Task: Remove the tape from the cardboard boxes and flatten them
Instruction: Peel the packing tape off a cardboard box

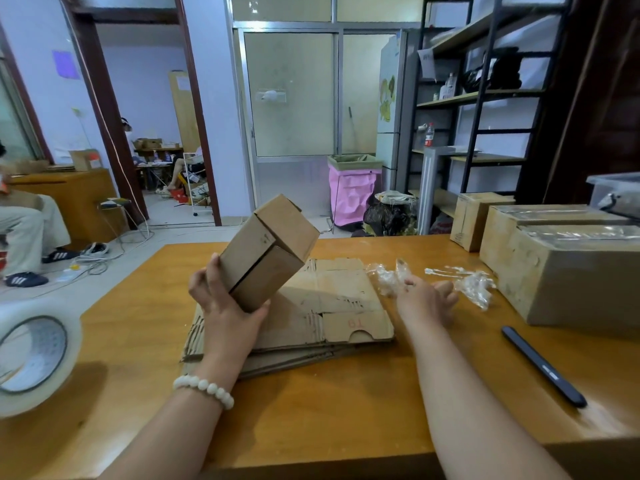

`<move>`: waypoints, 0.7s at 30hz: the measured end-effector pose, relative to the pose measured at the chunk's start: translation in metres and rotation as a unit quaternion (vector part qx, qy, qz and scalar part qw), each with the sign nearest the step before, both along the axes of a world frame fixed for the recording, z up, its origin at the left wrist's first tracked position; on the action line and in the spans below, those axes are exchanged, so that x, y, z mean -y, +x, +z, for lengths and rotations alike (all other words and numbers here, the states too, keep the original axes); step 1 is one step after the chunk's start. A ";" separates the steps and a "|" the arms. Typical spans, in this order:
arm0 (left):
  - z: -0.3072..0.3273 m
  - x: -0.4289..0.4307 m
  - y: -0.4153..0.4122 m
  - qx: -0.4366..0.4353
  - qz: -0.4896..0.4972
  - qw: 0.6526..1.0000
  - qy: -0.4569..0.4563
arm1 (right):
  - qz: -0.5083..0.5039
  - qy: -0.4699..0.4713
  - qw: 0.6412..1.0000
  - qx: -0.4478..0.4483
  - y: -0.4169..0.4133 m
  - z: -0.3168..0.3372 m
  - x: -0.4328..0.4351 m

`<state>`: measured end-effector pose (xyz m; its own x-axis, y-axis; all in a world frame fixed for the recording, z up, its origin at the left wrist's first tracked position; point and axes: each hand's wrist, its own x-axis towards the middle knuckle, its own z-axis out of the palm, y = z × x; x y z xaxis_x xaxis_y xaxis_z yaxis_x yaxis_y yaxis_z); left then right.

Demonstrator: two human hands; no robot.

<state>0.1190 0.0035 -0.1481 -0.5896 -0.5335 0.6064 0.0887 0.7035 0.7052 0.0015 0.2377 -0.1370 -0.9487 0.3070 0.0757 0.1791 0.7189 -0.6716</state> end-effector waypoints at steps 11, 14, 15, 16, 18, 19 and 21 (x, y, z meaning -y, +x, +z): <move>-0.001 -0.003 0.003 -0.015 -0.100 0.994 -0.049 | 0.149 -0.238 0.926 -0.254 0.019 0.009 0.017; -0.005 0.001 0.000 -0.004 -0.115 0.989 -0.090 | 0.324 -0.359 0.864 -0.140 0.035 0.014 0.033; -0.006 0.003 -0.001 0.000 -0.108 0.988 -0.110 | 0.355 -0.383 0.846 -0.113 0.038 0.012 0.037; -0.008 0.005 -0.003 0.001 -0.094 0.987 -0.127 | 0.381 -0.399 0.828 -0.102 0.040 0.010 0.039; -0.010 0.007 -0.006 0.014 -0.060 0.992 -0.113 | 0.403 -0.408 0.811 -0.113 0.044 0.011 0.042; -0.009 0.006 -0.006 0.028 -0.051 0.994 -0.091 | 0.401 -0.404 0.811 -0.131 0.047 0.012 0.044; -0.010 0.006 -0.006 0.032 -0.073 0.994 -0.071 | 0.396 -0.387 0.816 -0.167 0.049 0.012 0.046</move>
<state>0.1133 -0.0027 -0.1581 -0.6941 -0.3510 0.6285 0.1557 0.7792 0.6071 0.0510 0.1917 -0.1246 -0.8390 -0.3131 0.4450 -0.4221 -0.1417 -0.8954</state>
